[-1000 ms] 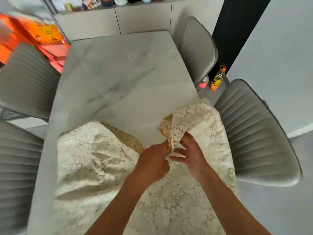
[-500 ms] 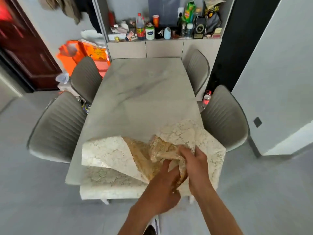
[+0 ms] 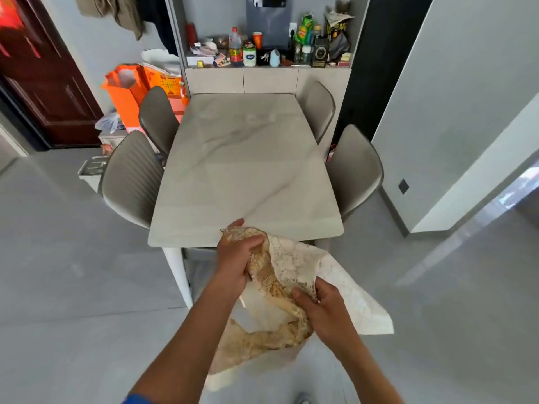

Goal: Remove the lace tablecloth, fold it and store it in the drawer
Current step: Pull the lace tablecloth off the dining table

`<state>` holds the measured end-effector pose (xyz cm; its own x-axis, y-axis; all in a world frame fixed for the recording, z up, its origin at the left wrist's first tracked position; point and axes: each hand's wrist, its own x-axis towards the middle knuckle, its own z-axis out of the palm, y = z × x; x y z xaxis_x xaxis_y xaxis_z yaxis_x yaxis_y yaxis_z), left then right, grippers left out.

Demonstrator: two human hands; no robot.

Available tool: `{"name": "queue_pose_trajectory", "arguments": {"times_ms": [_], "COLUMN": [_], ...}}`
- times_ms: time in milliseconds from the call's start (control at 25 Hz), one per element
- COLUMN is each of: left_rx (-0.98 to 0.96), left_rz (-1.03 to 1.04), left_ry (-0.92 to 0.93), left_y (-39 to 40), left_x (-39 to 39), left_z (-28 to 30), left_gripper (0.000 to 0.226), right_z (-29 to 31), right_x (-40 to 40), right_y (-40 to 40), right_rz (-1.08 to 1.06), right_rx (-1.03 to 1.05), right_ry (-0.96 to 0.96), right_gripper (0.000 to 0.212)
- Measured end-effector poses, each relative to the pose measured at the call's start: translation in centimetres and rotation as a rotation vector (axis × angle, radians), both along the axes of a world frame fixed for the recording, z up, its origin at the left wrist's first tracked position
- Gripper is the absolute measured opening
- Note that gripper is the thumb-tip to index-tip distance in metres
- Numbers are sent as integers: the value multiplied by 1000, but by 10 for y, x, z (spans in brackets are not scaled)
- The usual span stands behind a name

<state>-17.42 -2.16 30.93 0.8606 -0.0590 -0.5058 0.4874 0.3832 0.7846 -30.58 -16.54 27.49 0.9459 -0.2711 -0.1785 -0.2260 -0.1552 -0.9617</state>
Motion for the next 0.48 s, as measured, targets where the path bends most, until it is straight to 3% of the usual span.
{"name": "queue_pose_trajectory", "arguments": {"times_ms": [120,240,360,480], "left_rx": [173,447,753,1004], "left_rz": [-63,-141,-395,-635], "left_ry": [-158,-312,-468,-334], "left_y": [55,103,133,146], "left_x": [-43,-81,-100,-114], "left_z": [-1,6,13,14], "left_gripper": [51,34,23,27], "right_z": [-15,-29,-33,-34], "right_x": [-54,-99,-133,-159], "right_y": [62,106,136,155], "right_rz": [-70,-130,-223,-293], "right_rx": [-40,-27,75,122], "right_ry": [27,57,44,5], "right_gripper": [27,28,27,26]}}
